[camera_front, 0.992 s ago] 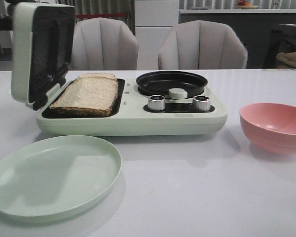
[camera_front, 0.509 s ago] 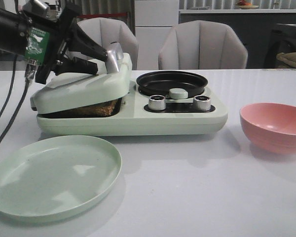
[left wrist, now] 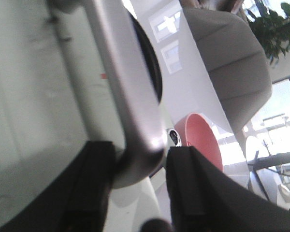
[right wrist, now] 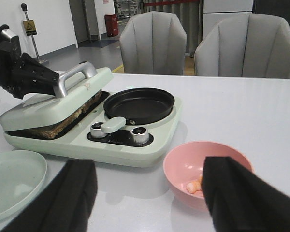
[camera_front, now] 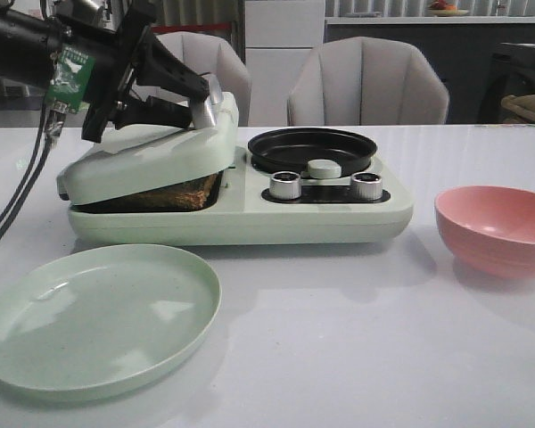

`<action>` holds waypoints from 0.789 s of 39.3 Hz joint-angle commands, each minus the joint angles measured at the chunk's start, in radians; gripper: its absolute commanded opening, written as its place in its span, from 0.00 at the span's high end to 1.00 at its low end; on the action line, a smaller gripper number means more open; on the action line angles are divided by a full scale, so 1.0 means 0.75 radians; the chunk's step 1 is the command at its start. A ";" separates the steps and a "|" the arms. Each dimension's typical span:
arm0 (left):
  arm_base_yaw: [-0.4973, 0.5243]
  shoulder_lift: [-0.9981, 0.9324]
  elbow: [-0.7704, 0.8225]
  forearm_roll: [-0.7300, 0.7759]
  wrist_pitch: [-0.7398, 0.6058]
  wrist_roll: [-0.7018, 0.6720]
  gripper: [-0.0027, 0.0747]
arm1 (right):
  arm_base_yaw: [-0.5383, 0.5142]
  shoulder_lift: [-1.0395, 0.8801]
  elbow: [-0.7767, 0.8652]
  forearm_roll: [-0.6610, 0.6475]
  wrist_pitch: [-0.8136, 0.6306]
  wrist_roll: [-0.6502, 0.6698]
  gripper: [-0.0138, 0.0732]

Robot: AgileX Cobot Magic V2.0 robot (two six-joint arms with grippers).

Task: Make breakfast with bread and shrimp

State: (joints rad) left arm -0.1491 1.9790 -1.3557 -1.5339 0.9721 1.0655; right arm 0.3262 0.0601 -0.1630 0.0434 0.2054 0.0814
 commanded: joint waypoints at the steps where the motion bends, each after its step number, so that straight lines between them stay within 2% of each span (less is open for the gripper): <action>1: -0.012 -0.125 -0.093 0.084 0.088 -0.021 0.53 | -0.006 0.014 -0.036 -0.018 -0.119 -0.014 0.20; 10: -0.015 -0.337 -0.266 0.820 -0.040 -0.410 0.53 | -0.006 0.014 -0.036 -0.018 -0.119 -0.014 0.20; 16: -0.015 -0.488 -0.276 1.256 -0.155 -0.702 0.53 | -0.006 0.014 -0.036 -0.018 -0.119 -0.014 0.20; 22: -0.015 -0.578 -0.276 1.695 -0.161 -0.975 0.53 | -0.006 0.014 -0.036 -0.018 -0.119 -0.014 0.20; 27: -0.015 -0.658 -0.254 1.902 -0.137 -1.121 0.53 | -0.006 0.014 -0.036 -0.018 -0.119 -0.014 0.20; 31: -0.015 -0.742 -0.210 1.966 -0.113 -1.173 0.53 | -0.006 0.014 -0.036 -0.018 -0.119 -0.014 0.20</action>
State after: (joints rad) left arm -0.1557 1.5096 -1.5069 -0.0978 0.9165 0.2363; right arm 0.3262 0.0601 -0.1630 0.0434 0.2054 0.0814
